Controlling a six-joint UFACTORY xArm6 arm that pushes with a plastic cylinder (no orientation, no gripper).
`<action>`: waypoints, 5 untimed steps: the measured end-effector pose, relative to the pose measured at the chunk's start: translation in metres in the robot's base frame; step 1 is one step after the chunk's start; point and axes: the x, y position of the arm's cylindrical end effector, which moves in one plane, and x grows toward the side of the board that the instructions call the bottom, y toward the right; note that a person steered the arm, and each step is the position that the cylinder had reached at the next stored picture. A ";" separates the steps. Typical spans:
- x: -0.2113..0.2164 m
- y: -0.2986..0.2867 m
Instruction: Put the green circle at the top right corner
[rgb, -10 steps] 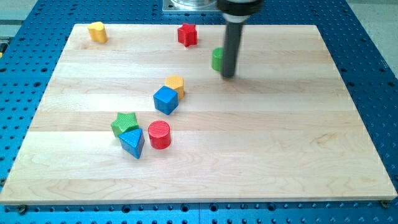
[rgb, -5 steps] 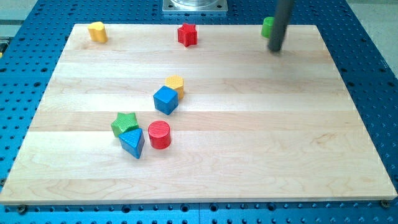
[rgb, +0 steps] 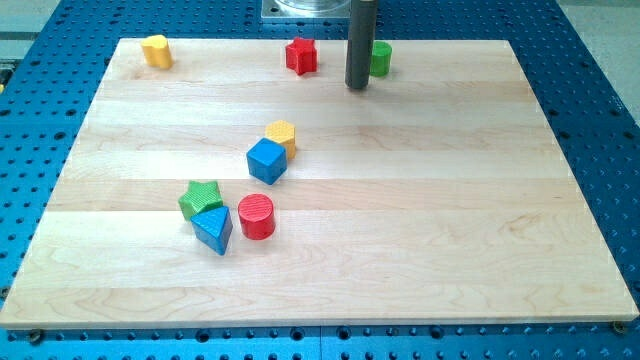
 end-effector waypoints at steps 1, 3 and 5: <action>-0.014 -0.002; -0.028 0.047; -0.021 0.090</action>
